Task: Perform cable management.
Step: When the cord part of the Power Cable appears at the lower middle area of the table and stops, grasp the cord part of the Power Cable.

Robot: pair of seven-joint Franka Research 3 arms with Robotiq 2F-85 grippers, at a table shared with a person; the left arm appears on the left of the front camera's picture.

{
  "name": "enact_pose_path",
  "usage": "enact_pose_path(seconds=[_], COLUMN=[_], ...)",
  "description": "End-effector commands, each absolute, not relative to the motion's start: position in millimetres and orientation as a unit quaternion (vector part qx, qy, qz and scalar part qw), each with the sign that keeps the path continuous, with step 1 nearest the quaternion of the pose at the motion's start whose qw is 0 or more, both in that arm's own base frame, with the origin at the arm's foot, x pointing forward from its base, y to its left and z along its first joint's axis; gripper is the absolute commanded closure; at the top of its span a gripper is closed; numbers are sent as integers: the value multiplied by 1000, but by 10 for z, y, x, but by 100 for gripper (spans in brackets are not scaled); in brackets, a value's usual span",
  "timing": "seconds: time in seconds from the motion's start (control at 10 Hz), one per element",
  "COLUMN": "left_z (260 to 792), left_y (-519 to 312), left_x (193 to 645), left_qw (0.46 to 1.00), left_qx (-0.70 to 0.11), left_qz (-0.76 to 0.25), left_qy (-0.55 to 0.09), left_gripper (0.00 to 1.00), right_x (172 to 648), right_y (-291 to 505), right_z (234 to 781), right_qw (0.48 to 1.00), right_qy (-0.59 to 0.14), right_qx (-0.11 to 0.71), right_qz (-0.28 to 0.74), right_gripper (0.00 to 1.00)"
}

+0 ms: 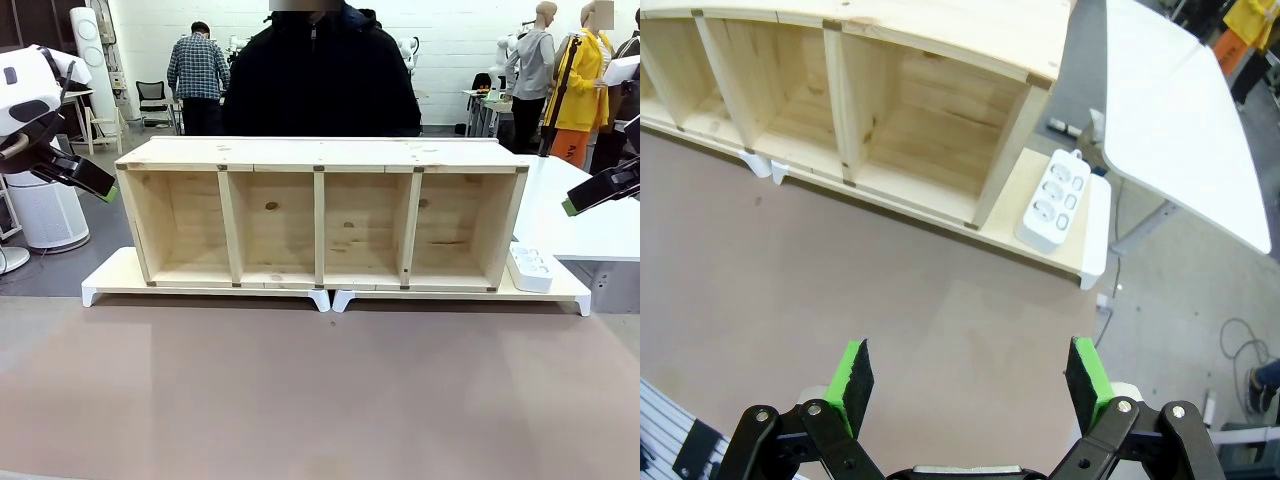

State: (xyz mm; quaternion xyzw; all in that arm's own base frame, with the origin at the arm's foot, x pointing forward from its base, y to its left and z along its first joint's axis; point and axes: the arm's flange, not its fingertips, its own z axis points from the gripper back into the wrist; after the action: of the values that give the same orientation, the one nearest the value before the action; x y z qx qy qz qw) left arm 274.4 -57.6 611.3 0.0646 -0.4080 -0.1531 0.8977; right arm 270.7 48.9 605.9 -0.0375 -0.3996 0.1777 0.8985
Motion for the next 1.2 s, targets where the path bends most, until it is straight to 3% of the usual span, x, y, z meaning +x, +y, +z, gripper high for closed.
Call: enact_pose_path(seconds=[0.0, 1.1], left_z=[6115, 6115], left_y=[-580, -580], left_x=[2772, 2772], left_qw=[895, 895], left_qx=[65, 65], left_qz=[-153, -153], left_qy=[-413, -413], left_gripper=[0, 0], right_x=[2730, 2730], right_y=[487, 487], right_z=[6044, 6044], right_qw=[899, 899], right_qy=[-398, -398], right_qx=[-37, -37], right_qz=[177, 177], right_gripper=[0, 0])
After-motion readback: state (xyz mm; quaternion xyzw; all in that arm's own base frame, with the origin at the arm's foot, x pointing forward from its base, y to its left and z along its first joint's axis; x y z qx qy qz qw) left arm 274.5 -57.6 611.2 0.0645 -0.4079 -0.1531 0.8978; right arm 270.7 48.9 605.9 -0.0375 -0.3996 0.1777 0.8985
